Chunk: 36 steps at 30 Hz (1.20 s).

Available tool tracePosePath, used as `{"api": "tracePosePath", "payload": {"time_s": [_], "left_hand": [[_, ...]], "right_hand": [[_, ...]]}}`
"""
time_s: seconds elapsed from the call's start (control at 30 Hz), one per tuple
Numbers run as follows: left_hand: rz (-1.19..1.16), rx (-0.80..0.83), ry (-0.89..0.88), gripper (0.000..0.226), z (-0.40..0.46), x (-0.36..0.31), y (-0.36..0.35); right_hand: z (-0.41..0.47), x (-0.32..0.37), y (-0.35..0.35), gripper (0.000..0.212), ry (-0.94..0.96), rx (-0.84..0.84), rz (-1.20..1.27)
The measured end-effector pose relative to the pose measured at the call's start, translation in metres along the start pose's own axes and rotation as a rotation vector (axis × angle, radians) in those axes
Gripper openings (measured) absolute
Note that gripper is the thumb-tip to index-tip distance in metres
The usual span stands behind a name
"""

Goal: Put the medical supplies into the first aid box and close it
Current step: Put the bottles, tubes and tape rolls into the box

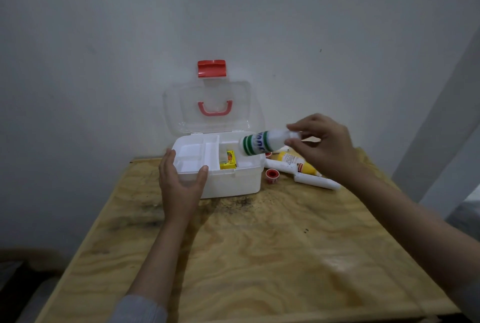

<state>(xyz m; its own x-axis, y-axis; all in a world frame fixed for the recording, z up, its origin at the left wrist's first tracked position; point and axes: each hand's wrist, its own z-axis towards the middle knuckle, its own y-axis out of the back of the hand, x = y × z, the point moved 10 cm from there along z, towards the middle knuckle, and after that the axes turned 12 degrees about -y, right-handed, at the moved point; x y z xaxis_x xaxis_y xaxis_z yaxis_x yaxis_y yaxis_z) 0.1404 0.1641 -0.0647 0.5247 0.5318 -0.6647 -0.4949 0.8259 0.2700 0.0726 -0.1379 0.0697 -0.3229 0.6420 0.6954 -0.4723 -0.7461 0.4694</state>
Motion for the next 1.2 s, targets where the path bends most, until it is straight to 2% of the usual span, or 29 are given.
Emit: {"api": "tracePosePath", "payload": {"time_s": [0.43,0.67,0.8,1.0,1.2], "left_hand": [[0.033,0.009,0.010,0.078,0.001,-0.001,0.001],[0.025,0.004,-0.003,0.081,0.000,-0.008,0.003],[0.006,-0.003,-0.002,0.087,0.000,-0.011,0.003],[0.006,0.007,-0.007,0.082,0.000,-0.005,0.002],[0.004,0.001,-0.012,0.077,0.000,-0.001,0.001]], "right_hand": [[0.026,0.023,-0.139,0.030,0.014,0.473,-0.196],[0.025,0.018,-0.154,0.022,-0.037,0.538,-0.153],[0.024,0.015,-0.147,0.028,-0.020,0.609,-0.208],[0.034,0.003,-0.090,0.028,-0.042,0.520,-0.259],[0.037,-0.062,-0.030,0.018,-0.203,0.396,-0.408]]}}
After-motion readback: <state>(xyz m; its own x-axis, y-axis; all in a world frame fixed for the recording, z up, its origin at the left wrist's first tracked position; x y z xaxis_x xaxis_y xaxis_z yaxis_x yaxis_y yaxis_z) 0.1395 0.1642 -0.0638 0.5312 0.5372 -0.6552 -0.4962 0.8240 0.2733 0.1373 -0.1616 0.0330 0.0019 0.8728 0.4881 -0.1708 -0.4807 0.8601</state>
